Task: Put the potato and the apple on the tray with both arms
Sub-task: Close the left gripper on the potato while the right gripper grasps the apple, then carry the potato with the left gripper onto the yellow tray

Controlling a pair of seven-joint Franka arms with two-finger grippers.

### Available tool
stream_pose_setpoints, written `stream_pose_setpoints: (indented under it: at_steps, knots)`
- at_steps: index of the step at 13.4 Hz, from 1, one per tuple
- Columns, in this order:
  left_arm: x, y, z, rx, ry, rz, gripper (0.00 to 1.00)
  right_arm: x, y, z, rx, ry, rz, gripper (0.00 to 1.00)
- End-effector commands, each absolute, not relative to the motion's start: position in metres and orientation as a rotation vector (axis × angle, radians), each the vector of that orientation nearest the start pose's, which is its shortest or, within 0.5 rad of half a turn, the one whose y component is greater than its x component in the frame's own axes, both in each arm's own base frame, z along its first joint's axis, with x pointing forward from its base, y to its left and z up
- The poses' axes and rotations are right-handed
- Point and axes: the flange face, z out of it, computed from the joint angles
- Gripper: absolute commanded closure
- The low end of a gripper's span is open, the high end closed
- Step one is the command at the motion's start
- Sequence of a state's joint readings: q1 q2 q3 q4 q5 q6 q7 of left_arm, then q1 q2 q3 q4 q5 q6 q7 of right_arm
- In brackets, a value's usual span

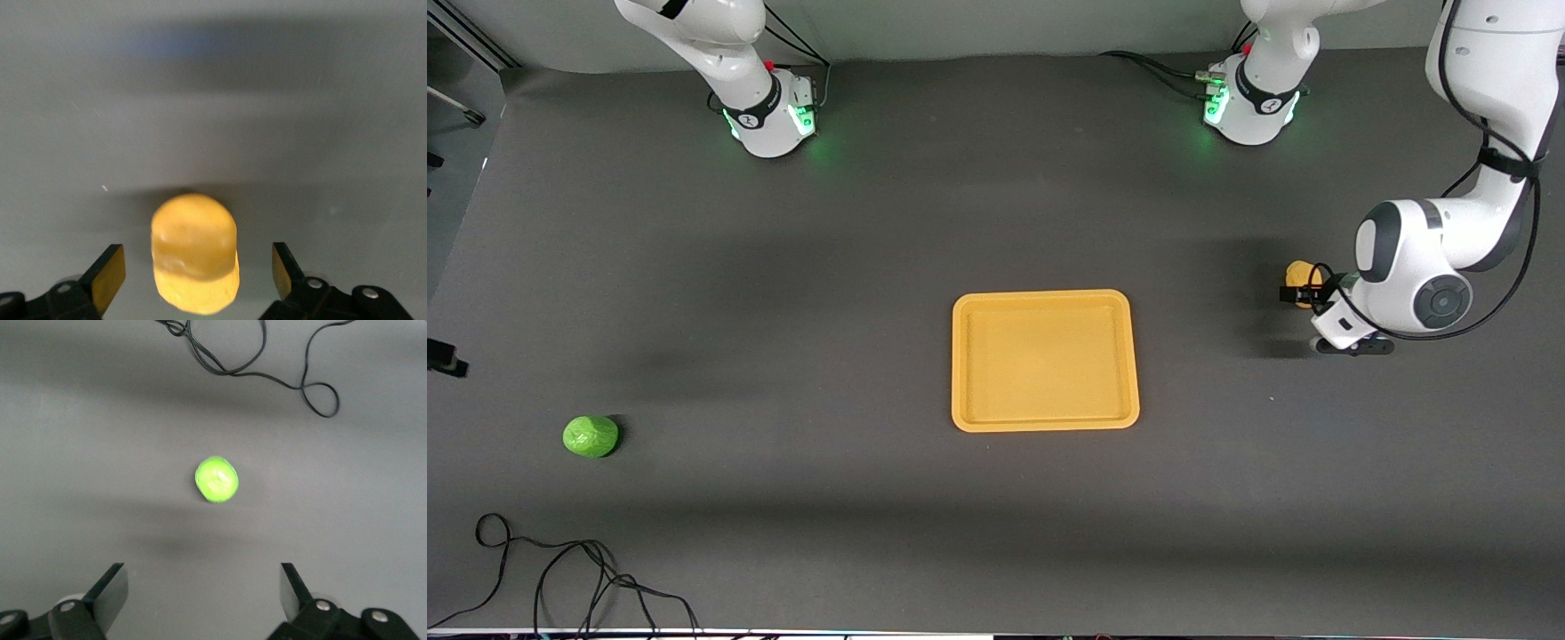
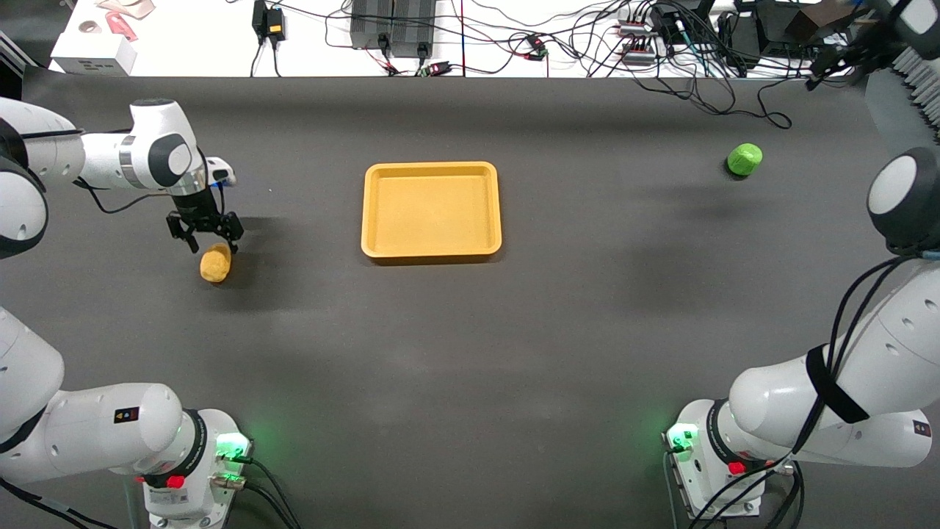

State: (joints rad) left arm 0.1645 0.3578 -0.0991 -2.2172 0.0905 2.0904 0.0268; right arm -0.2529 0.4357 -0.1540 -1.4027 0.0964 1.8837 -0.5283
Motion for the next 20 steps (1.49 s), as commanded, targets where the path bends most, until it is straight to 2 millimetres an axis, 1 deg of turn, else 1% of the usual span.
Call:
stream_pose_setpoints:
  at_steps: [1,2,3,4,5,7,8,9,10,11,12,13,14,15,16,17,18,19,20]
  knots:
    - [0.477,0.035,0.19,-2.993,0.075,0.877,0.43,0.665,-0.255,0.392,-3.121,-0.182,-0.102,0.0]
    - [0.477,0.035,0.192,-2.978,0.112,0.877,0.67,0.668,-0.255,0.365,-3.122,-0.168,-0.121,0.0]
    - [0.483,0.035,0.197,-2.975,0.128,0.85,0.87,0.669,-0.256,0.341,-3.107,-0.139,-0.15,0.0]
    - [0.488,0.034,0.204,-2.979,0.131,0.826,1.0,0.669,-0.256,0.319,-3.1,-0.123,-0.152,0.0]
    - [0.49,0.034,0.209,-2.981,0.131,0.812,1.0,0.669,-0.254,0.304,-3.098,-0.114,-0.156,0.0]
    - [0.5,0.033,0.231,-2.988,0.105,0.765,1.0,0.673,-0.251,0.267,-3.096,-0.096,-0.163,0.0]
    - [0.51,0.029,0.249,-2.996,0.086,0.735,1.0,0.673,-0.252,0.254,-3.098,-0.085,-0.17,0.0]
    - [0.522,0.02,0.27,-3.008,0.065,0.736,1.0,0.674,-0.252,0.242,-3.104,-0.083,-0.174,0.0]
    - [0.536,0.011,0.295,-3.031,0.034,0.744,1.0,0.675,-0.25,0.232,-3.104,-0.086,-0.177,0.0]
    - [0.552,-0.006,0.317,-3.087,0.008,0.711,1.0,0.676,-0.248,0.224,-3.103,-0.086,-0.177,0.0]
    - [0.566,-0.028,0.333,-3.159,-0.064,0.67,1.0,0.677,-0.249,0.216,-3.111,-0.086,-0.192,0.0]
    - [0.579,-0.054,0.343,-3.218,-0.142,0.648,1.0,0.677,-0.249,0.21,-3.114,-0.084,-0.195,0.0]
    - [0.588,-0.09,0.35,-3.25,-0.175,0.633,1.0,0.676,-0.248,0.206,-3.111,-0.082,-0.19,0.0]
    - [0.593,-0.13,0.353,-3.257,-0.139,0.618,1.0,0.676,-0.248,0.206,-3.105,-0.074,-0.192,0.0]
    - [0.6,-0.174,0.341,-3.263,-0.059,0.565,1.0,0.676,-0.249,0.206,-3.106,-0.072,-0.191,0.0]
    - [0.609,-0.232,0.326,-3.28,0.042,0.486,1.0,0.675,-0.248,0.205,-3.105,-0.074,-0.185,0.11]
    - [0.61,-0.266,0.306,-3.265,0.077,0.495,1.0,0.674,-0.249,0.204,-3.103,-0.088,-0.179,0.36]
    - [0.606,-0.286,0.289,-3.25,0.081,0.522,1.0,0.673,-0.251,0.204,-3.102,-0.112,-0.175,0.52]
    - [0.6,-0.299,0.275,-3.24,0.096,0.559,1.0,0.672,-0.253,0.206,-3.102,-0.117,-0.176,0.61]
